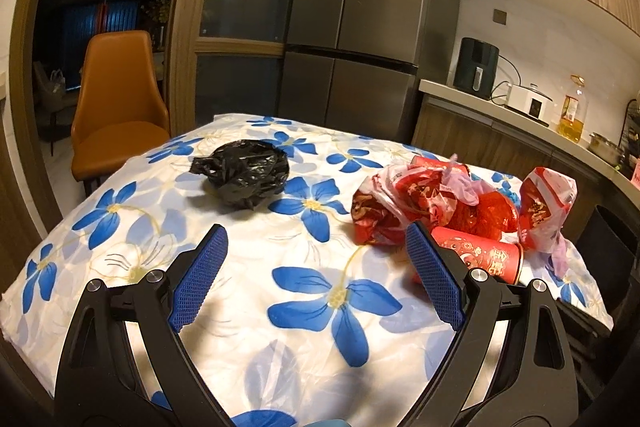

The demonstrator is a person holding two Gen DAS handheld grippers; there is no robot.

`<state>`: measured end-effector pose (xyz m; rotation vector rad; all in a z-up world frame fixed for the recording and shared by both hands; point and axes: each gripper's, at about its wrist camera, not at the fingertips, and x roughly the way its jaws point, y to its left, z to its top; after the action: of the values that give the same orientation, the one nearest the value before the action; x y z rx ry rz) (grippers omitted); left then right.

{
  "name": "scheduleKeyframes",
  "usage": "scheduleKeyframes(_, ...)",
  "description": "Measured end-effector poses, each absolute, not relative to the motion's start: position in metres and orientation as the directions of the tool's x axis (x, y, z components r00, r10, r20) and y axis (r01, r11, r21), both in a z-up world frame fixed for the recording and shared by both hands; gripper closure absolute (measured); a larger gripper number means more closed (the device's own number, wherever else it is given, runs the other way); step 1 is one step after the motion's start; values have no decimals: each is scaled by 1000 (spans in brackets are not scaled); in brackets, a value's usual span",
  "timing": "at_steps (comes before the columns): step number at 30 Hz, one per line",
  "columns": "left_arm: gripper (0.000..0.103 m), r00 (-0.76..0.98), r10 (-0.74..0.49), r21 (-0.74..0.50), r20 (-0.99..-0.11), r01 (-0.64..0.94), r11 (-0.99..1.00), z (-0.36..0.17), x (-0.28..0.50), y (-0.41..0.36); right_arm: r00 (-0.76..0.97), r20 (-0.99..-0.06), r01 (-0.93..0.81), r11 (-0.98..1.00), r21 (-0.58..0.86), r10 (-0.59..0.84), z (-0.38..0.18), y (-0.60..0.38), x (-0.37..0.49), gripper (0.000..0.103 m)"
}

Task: Collect trash
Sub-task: 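Grasp the red paper cup with the right tool while the left tool grasps the red-white snack bag, then carry the red cup and snack bag in both tools over the black bin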

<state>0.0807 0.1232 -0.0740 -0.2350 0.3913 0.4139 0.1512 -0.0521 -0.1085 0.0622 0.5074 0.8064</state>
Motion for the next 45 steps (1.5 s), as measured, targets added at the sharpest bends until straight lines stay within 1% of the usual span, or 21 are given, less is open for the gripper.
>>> scheduleKeyframes(1, 14, 843, 341, -142, -415, -430, 892, -73, 83, 122, 581, -407, -681, 695, 231, 705, -108, -52, 147, 98)
scheduleKeyframes(7, 14, 857, 309, -142, -412, -396, 907, -69, 100, 113, 603, -389, -680, 704, 205, 696, -100, -68, 126, 99)
scheduleKeyframes(12, 19, 868, 249, -145, -430, -339, 930, -73, 127, 98, 646, -363, -649, 734, 201, 671, -91, -92, 117, 99)
scheduleKeyframes(14, 30, 861, 244, -130, -446, -332, 934, -76, 140, 94, 668, -352, -628, 750, 206, 656, -87, -103, 116, 99)
scheduleKeyframes(15, 32, 854, 246, -120, -458, -334, 935, -79, 148, 92, 674, -349, -622, 755, 209, 651, -86, -108, 116, 99)
scheduleKeyframes(17, 44, 843, 229, -118, -487, -323, 939, -84, 159, 91, 692, -340, -605, 768, 209, 637, -83, -117, 116, 99)
scheduleKeyframes(18, 46, 838, 220, -122, -500, -319, 940, -86, 164, 91, 698, -338, -599, 773, 210, 632, -82, -120, 117, 99)
scheduleKeyframes(19, 51, 835, 215, -124, -506, -317, 940, -86, 167, 91, 702, -337, -593, 777, 212, 627, -82, -123, 118, 99)
scheduleKeyframes(20, 59, 832, 202, -130, -517, -309, 942, -88, 171, 92, 707, -336, -586, 782, 214, 622, -81, -126, 119, 99)
scheduleKeyframes(21, 65, 828, 190, -136, -528, -303, 943, -90, 174, 93, 711, -336, -580, 785, 215, 618, -81, -128, 120, 99)
scheduleKeyframes(23, 84, 820, 177, -141, -544, -298, 944, -92, 177, 95, 717, -335, -572, 790, 221, 612, -81, -134, 120, 99)
scheduleKeyframes(24, 88, 820, 175, -144, -546, -298, 944, -93, 178, 95, 719, -334, -568, 792, 223, 610, -82, -135, 121, 99)
scheduleKeyframes(25, 98, 821, 170, -149, -545, -294, 944, -94, 177, 96, 721, -334, -566, 794, 223, 607, -82, -136, 120, 99)
scheduleKeyframes(26, 101, 824, 160, -158, -544, -288, 945, -94, 177, 97, 723, -334, -562, 796, 224, 605, -82, -138, 120, 99)
scheduleKeyframes(31, 103, 841, 154, -181, -519, -285, 941, -90, 165, 98, 734, -327, -553, 803, 222, 596, -78, -143, 119, 99)
scheduleKeyframes(39, 103, 871, 218, -161, -440, -315, 935, -63, 114, 90, 763, -304, -529, 821, 215, 571, -70, -153, 114, 99)
scheduleKeyframes(45, 103, 904, 176, -175, -390, -260, 950, -43, 94, 70, 789, -285, -503, 839, 209, 544, -63, -169, 105, 99)
